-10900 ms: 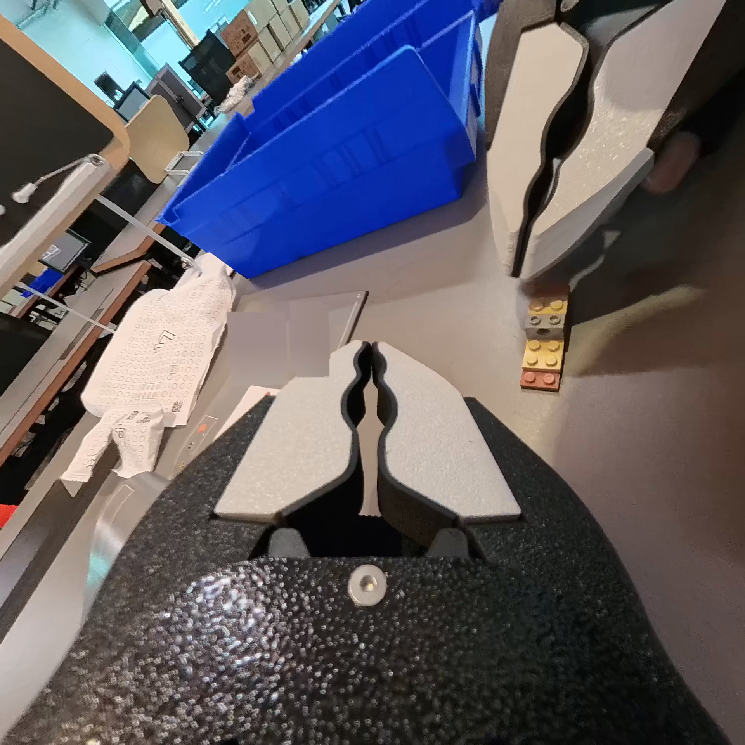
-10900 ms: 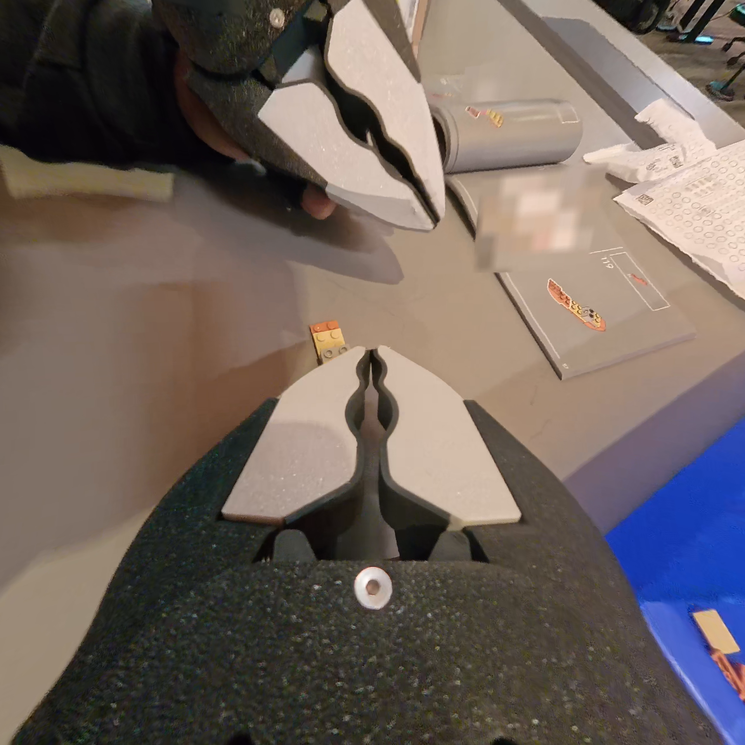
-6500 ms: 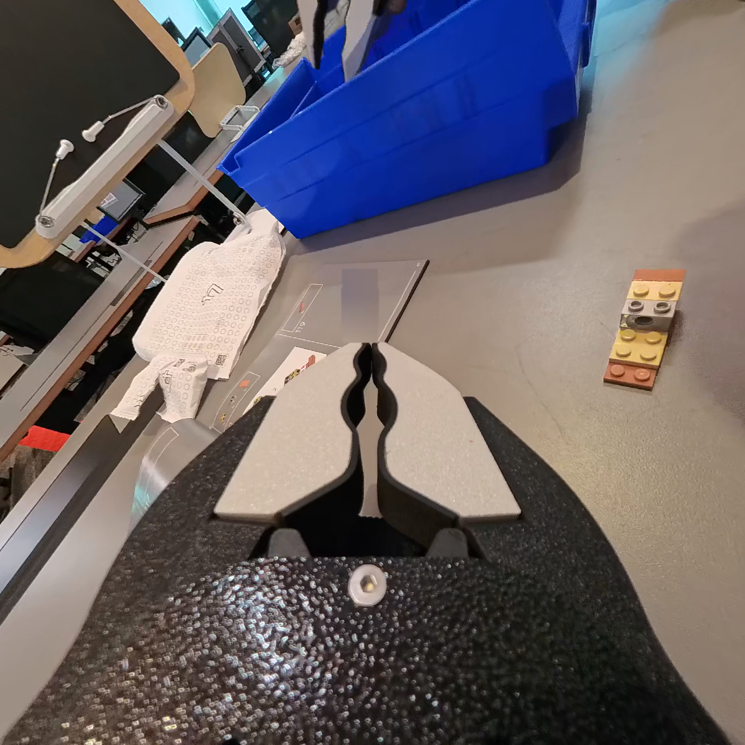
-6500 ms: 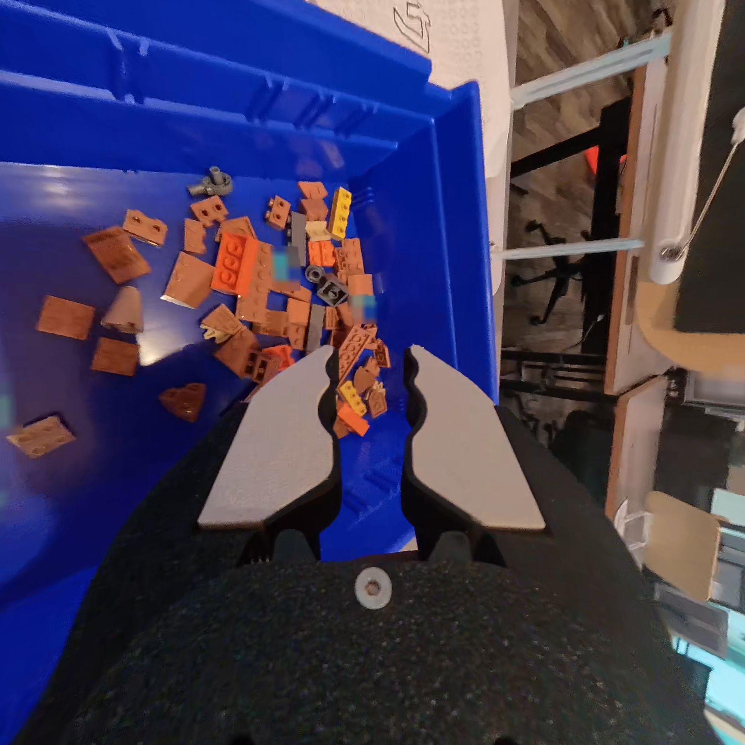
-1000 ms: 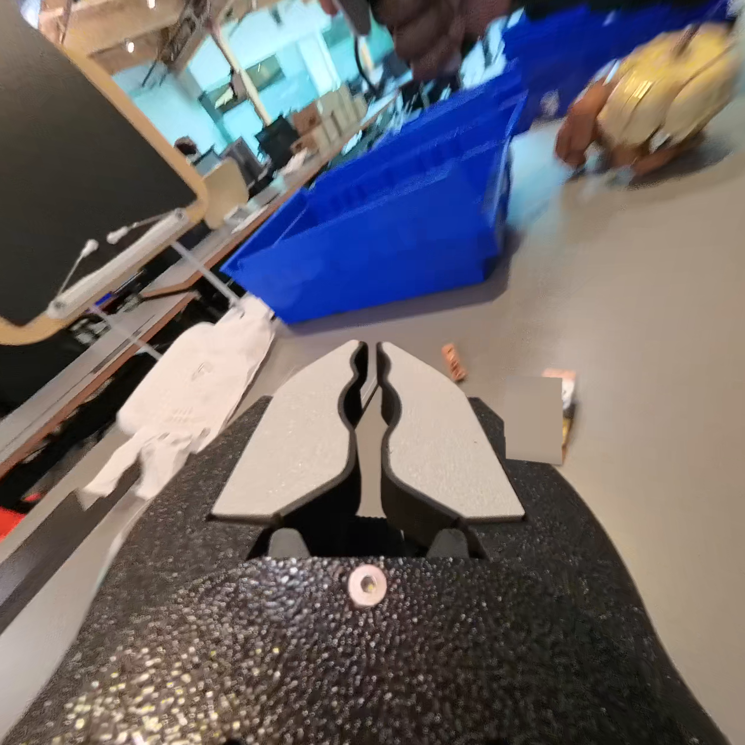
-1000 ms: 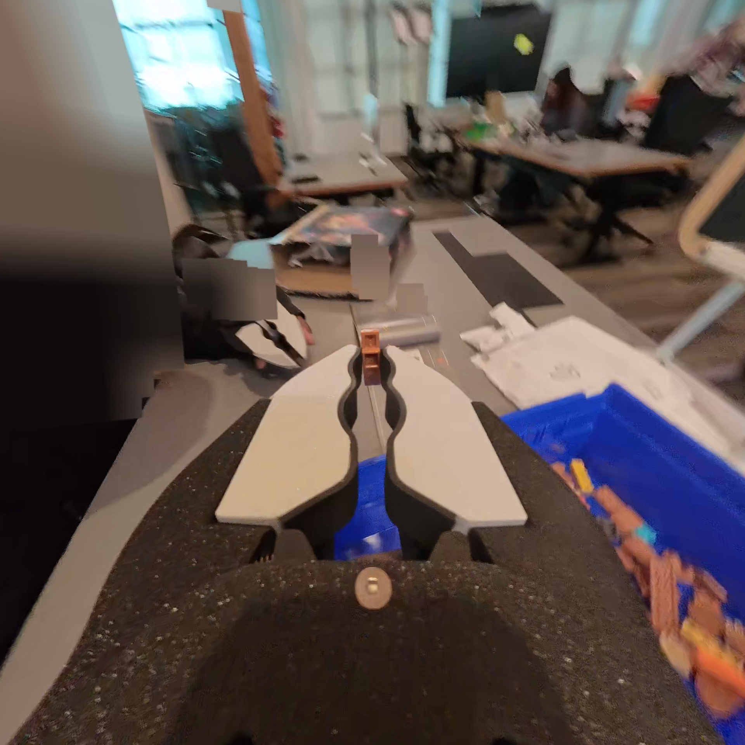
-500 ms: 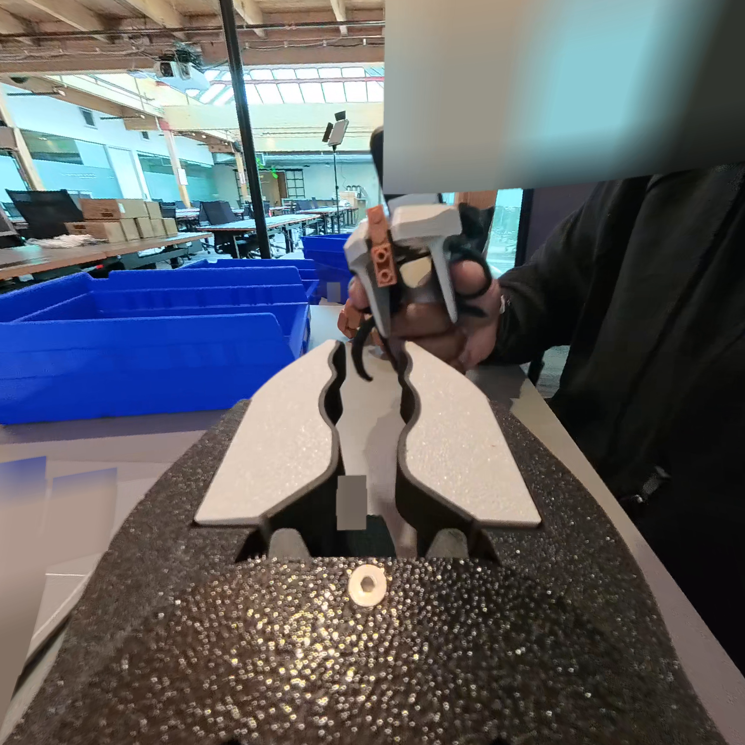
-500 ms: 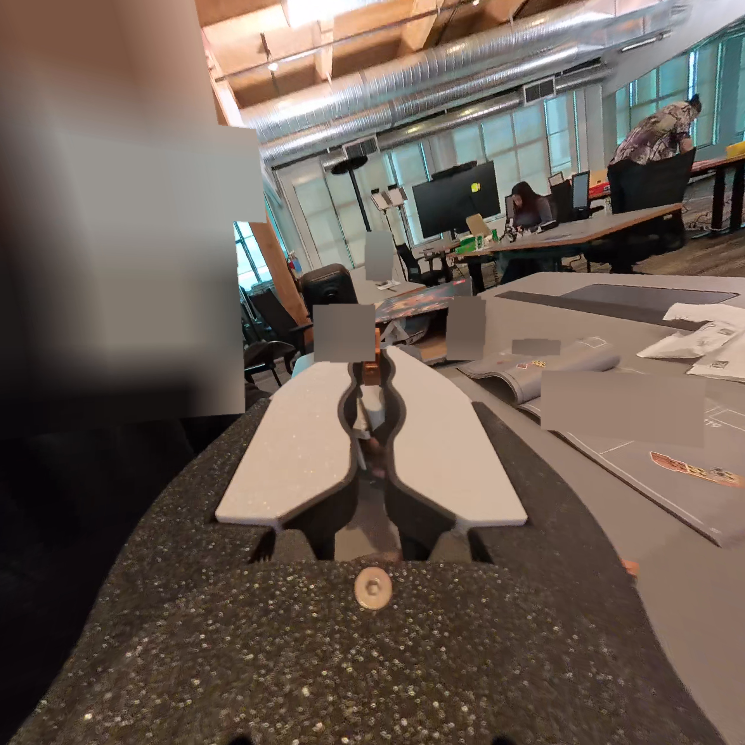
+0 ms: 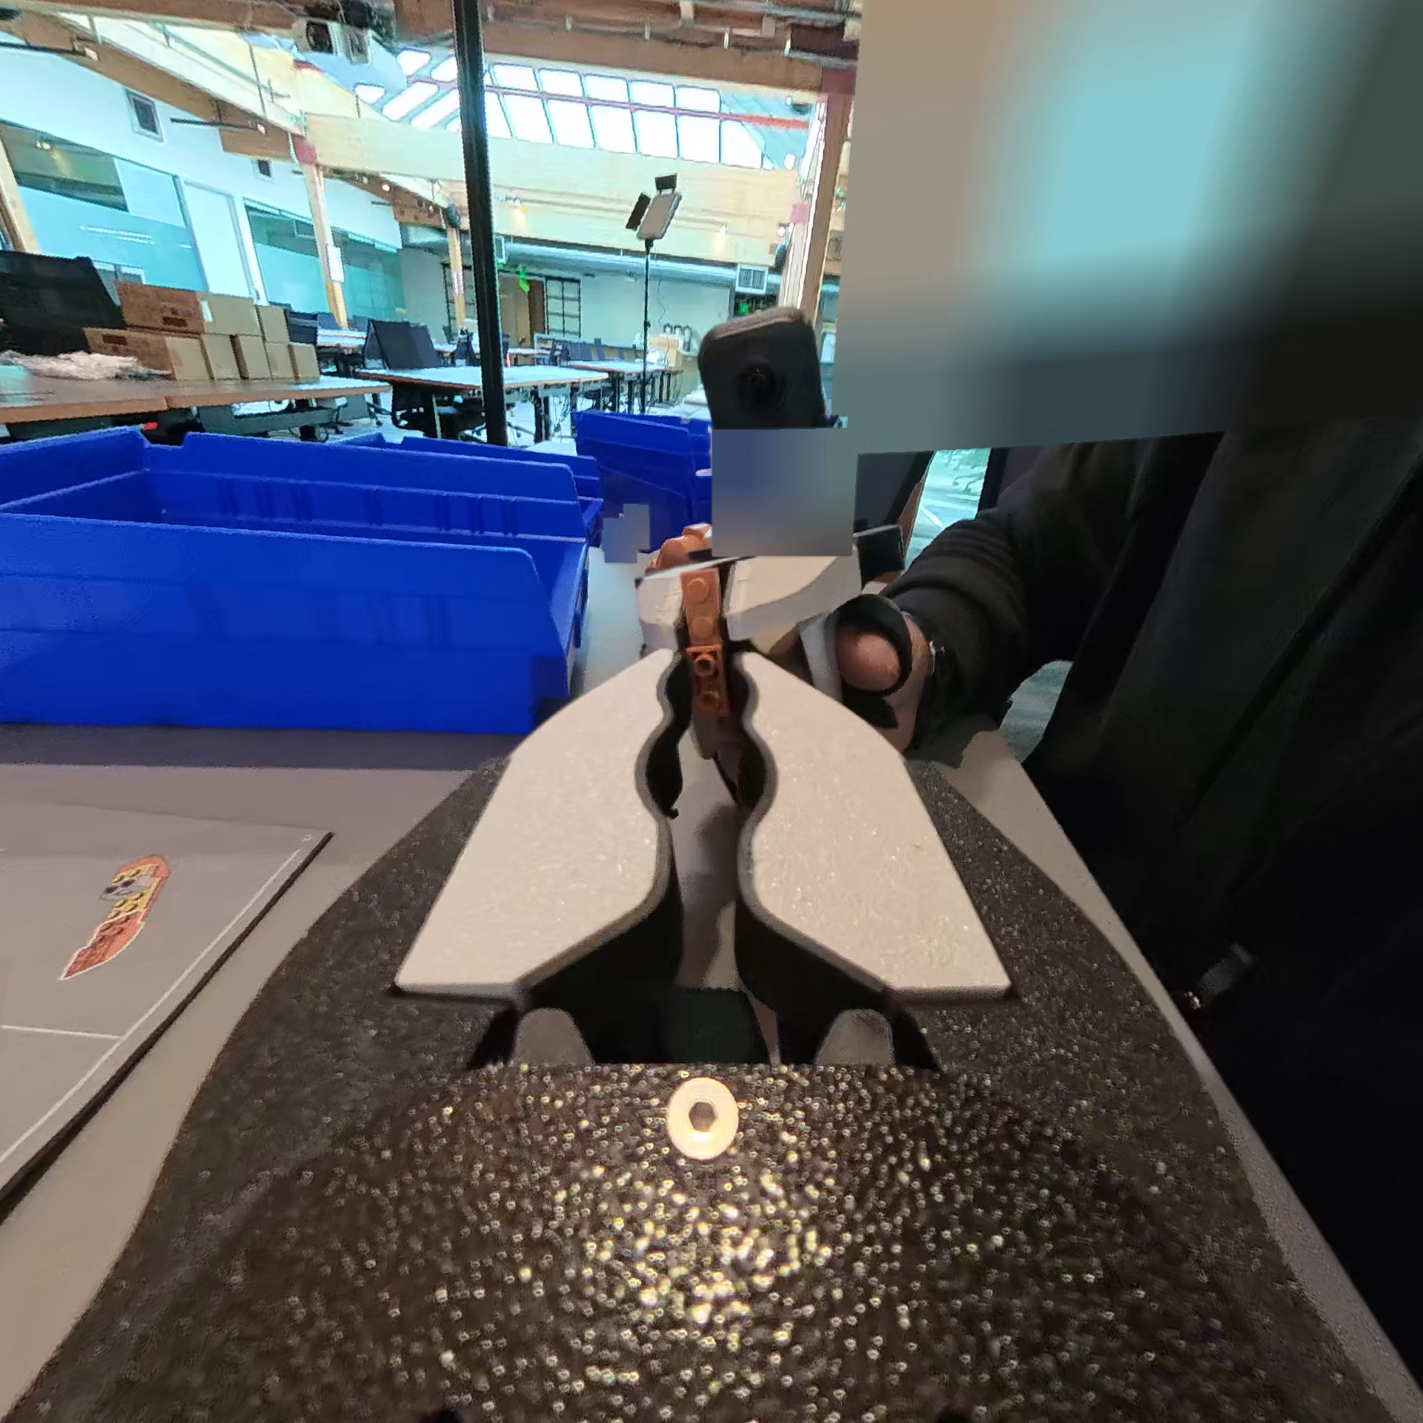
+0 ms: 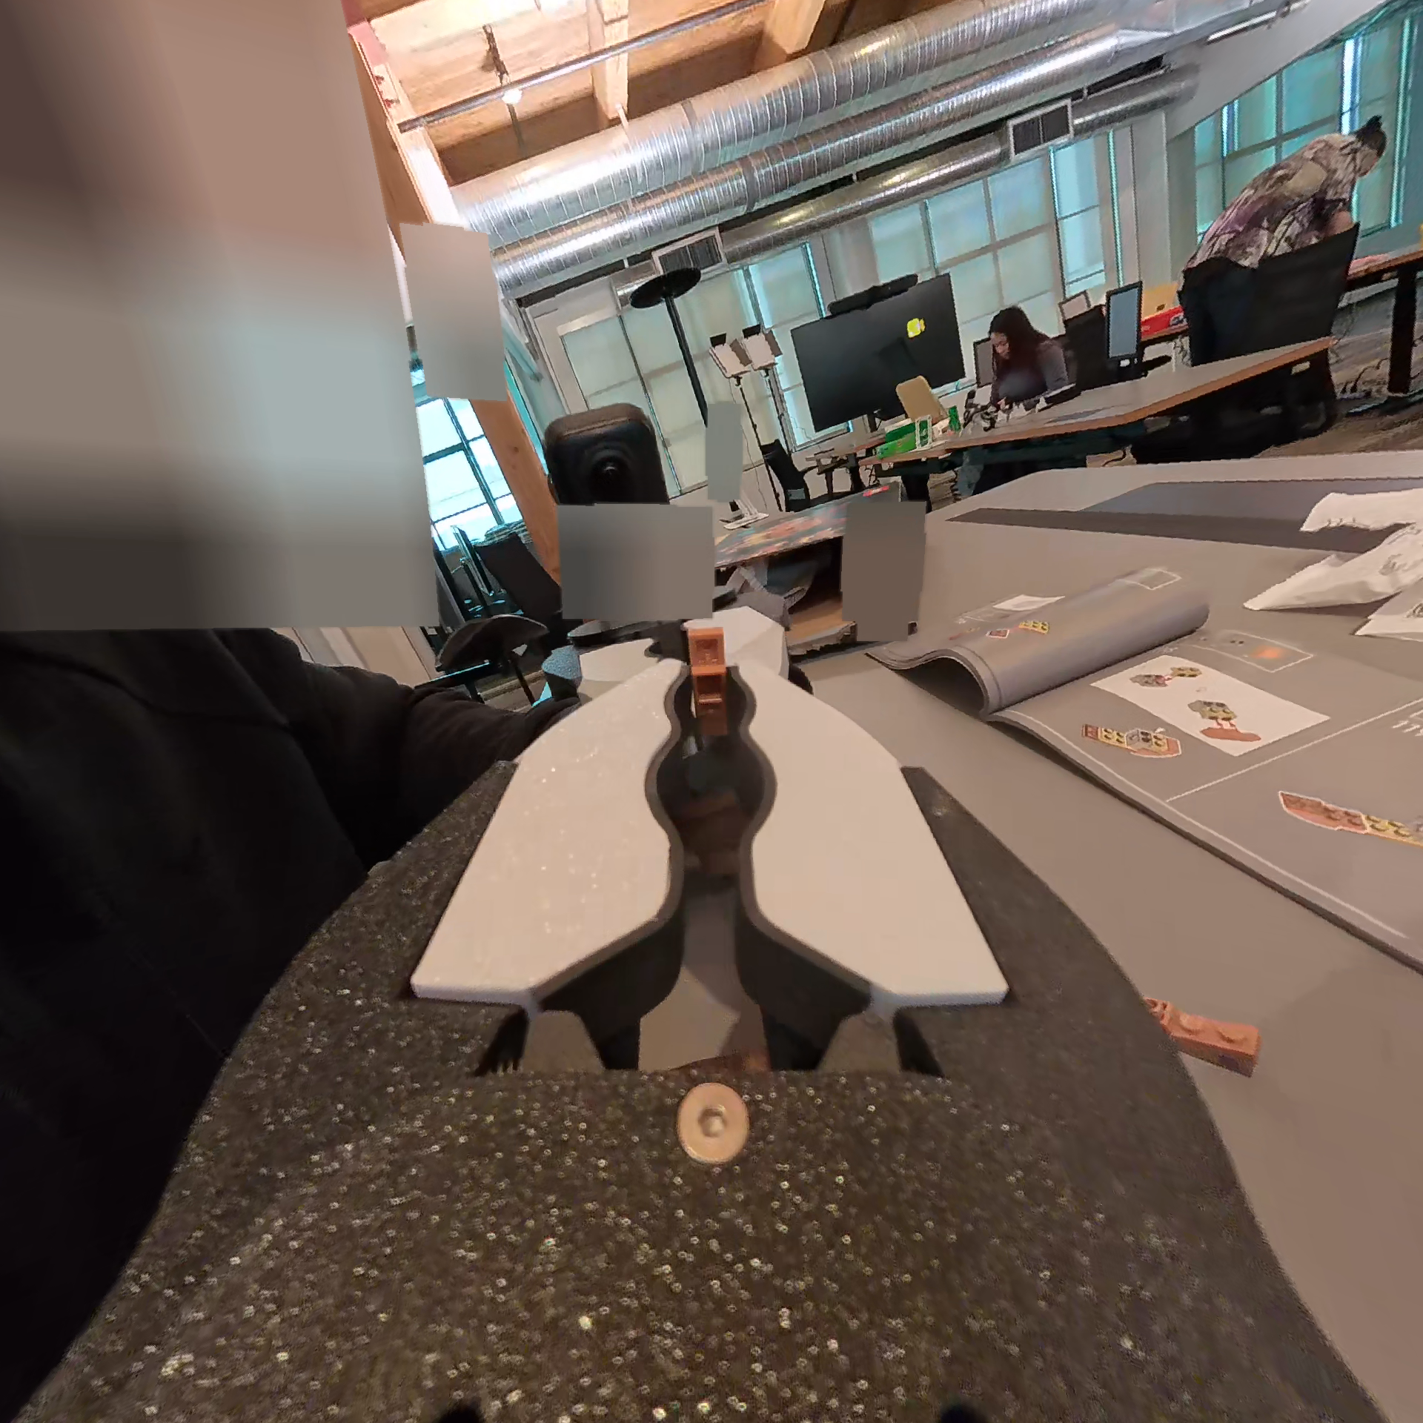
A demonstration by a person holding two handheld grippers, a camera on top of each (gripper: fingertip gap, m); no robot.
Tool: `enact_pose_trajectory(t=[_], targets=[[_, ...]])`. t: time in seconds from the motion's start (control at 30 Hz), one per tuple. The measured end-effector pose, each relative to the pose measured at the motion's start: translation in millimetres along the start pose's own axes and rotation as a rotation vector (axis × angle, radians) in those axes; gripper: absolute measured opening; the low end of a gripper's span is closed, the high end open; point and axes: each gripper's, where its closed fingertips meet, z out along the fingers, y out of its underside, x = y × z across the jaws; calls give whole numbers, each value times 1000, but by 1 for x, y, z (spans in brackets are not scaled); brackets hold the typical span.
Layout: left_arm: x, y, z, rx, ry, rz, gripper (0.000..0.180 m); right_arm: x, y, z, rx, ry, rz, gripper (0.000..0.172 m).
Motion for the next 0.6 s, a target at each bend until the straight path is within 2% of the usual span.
enact_pose_trajectory(t=[0.23, 0.33, 0.5, 0.6], targets=[[-14, 15, -4, -138, -90, 90, 8, 16, 13, -3, -131, 81, -35, 11], [-22, 19, -9, -200, -123, 123, 8, 26, 24, -8, -250, 135, -86, 21], [-49, 47, -35, -497, -217, 271, 8, 49, 62, -27, -593, 228, -261, 29], [-54, 72, -50, -681, -193, 258, 9, 55, 77, -35, -719, 232, -349, 32]])
